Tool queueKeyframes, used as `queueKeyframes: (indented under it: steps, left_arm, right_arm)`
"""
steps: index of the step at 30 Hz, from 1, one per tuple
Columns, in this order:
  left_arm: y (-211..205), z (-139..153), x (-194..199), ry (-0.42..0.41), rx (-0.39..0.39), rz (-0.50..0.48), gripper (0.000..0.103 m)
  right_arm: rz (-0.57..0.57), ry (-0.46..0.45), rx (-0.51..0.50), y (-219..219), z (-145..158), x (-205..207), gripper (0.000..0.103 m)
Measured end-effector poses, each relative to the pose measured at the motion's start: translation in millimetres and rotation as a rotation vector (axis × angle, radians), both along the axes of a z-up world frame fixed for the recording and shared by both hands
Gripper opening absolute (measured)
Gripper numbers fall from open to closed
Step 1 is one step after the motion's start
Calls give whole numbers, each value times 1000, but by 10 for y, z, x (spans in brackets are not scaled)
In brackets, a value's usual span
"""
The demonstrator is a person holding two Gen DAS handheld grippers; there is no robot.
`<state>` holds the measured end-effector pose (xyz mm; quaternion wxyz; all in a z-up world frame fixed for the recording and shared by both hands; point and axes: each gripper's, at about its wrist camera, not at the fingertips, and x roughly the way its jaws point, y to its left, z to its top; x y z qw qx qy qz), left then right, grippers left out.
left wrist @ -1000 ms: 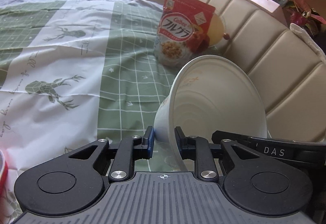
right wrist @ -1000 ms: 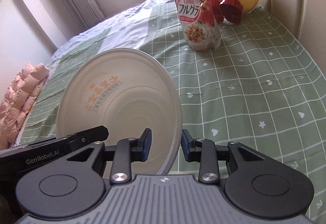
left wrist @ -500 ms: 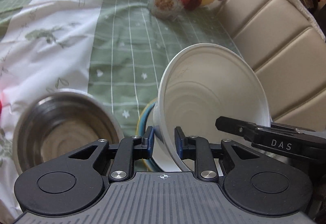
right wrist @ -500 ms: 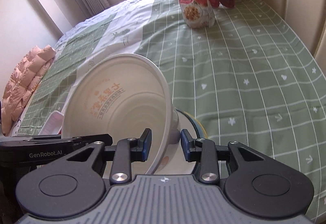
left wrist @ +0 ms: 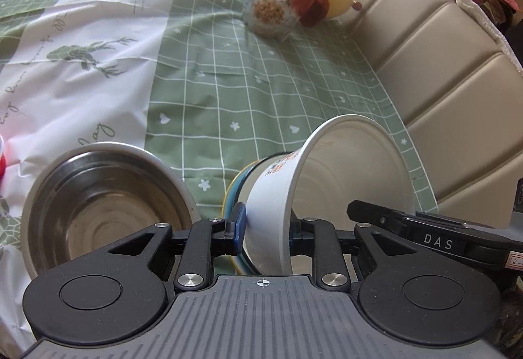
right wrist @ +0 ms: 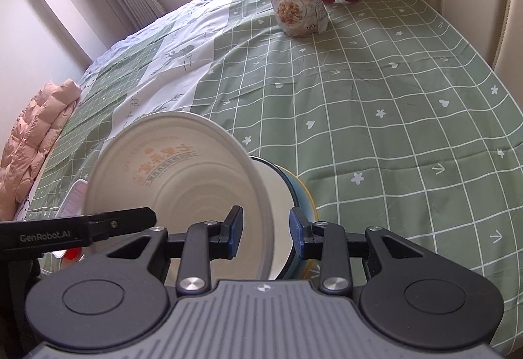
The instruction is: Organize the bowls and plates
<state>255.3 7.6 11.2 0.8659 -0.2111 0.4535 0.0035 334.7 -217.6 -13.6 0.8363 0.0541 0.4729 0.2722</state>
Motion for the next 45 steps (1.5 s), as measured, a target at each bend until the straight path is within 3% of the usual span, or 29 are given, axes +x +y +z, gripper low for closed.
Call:
queueKeyframes:
  steps: [6, 12, 18, 30, 33, 35, 39, 42, 45]
  left_arm:
    - [-29, -66, 33, 20, 10, -18, 25]
    - [-186, -189, 117, 24, 123, -54, 25]
    - [-183, -189, 127, 3, 156, -62, 25]
    - [166, -58, -82, -28, 18, -66, 25]
    - [282, 7, -242, -68, -15, -63, 25]
    - [401, 83, -387, -104, -4, -46, 25]
    - [748, 154, -659, -134, 71, 78, 25]
    - [1038, 90, -824, -114, 134, 194, 25]
    - [1247, -88, -919, -60, 131, 238, 25]
  right_arm:
    - [-20, -4, -18, -13, -42, 42, 32]
    - [-6, -21, -20, 21, -11, -15, 32]
    - [5, -56, -24, 43, 59, -60, 33]
    - [-19, -65, -44, 1, -9, -63, 34]
    - [-48, -121, -51, -66, 65, -142, 34]
    - [-69, -164, -32, -122, 160, -250, 34]
    - [-98, -236, 46, -148, 378, -561, 47]
    - [-73, -259, 97, -35, 475, -811, 48]
    - [-30, -229, 149, 151, 459, -1008, 49]
